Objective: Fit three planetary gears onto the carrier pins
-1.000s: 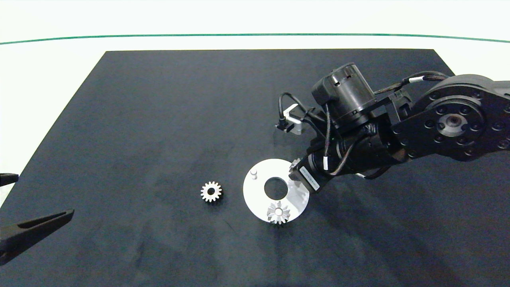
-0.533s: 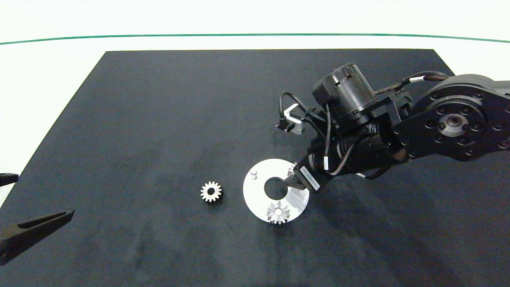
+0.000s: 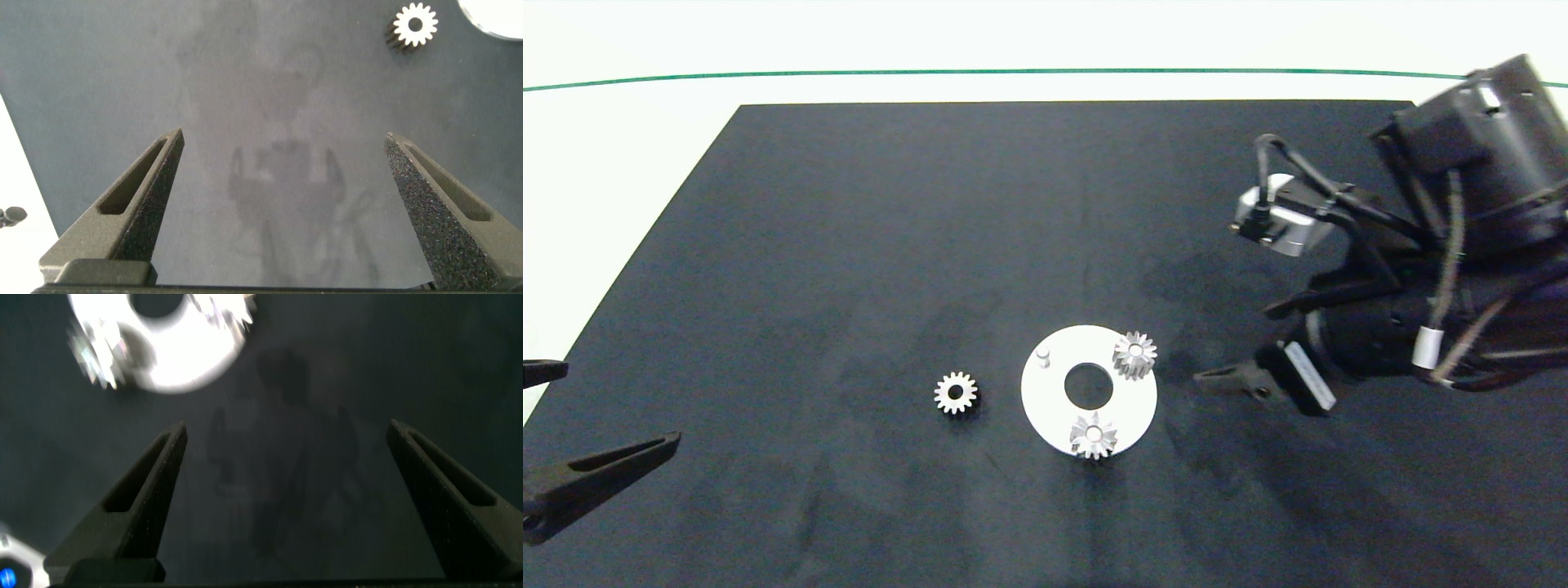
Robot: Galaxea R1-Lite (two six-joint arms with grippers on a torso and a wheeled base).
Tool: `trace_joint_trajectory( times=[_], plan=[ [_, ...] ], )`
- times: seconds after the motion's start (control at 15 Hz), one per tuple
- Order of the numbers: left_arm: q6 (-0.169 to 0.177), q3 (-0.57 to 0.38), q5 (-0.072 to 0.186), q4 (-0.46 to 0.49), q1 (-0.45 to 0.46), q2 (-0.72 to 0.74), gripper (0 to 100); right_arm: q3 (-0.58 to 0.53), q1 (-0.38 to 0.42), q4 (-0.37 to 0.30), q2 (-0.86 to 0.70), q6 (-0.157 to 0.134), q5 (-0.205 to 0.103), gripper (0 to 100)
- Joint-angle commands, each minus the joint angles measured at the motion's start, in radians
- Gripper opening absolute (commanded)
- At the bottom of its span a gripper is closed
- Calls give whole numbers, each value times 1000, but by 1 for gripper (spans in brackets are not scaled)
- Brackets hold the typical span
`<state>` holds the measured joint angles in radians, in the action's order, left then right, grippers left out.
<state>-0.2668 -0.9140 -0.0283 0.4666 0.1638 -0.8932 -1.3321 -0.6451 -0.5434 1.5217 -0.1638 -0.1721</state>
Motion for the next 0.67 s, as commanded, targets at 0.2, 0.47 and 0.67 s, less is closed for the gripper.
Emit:
trace_joint_trajectory(
  times=[0.2, 0.47, 0.67],
  plan=[
    [-2, 60, 4, -16, 5, -79, 100, 447, 186, 13, -482, 4, 3, 100],
    [-2, 87, 8, -105, 29, -181, 100, 538, 193, 13, -568, 15, -7, 100],
    [0, 78, 62, -128, 109, -253, 100, 570, 205, 11, -586, 7, -9, 100]
  ],
)
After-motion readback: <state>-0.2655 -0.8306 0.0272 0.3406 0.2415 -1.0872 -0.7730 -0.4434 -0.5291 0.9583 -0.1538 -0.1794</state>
